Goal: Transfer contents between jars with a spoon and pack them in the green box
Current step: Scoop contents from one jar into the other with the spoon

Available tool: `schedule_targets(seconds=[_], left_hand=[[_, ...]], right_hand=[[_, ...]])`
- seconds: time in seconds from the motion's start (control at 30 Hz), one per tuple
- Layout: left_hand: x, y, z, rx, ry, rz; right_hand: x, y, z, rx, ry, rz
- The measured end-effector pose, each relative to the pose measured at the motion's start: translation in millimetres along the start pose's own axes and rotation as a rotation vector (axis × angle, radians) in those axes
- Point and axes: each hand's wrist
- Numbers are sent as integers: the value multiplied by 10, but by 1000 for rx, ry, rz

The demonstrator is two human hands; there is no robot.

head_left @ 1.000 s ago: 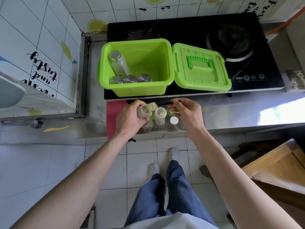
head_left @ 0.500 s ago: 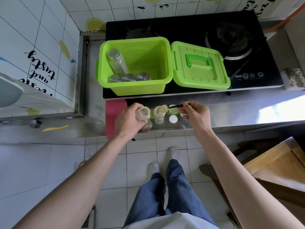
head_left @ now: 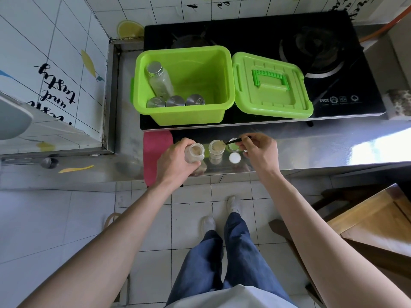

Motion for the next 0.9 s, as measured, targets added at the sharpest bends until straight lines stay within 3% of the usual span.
schedule_targets(seconds=[0.57, 0.9], left_hand=[[-41, 15, 16, 16, 11, 4], [-17, 43, 26, 14, 8, -6]], right_hand=[[-6, -82, 259, -673, -269, -327], [-78, -119, 81, -694, -332, -447]])
Point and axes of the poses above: each hand's wrist, its own x-axis towards the middle knuckle, its own z-axis out of the palm, y = z × x, and after that the axes turned 14 degrees about x, right-handed
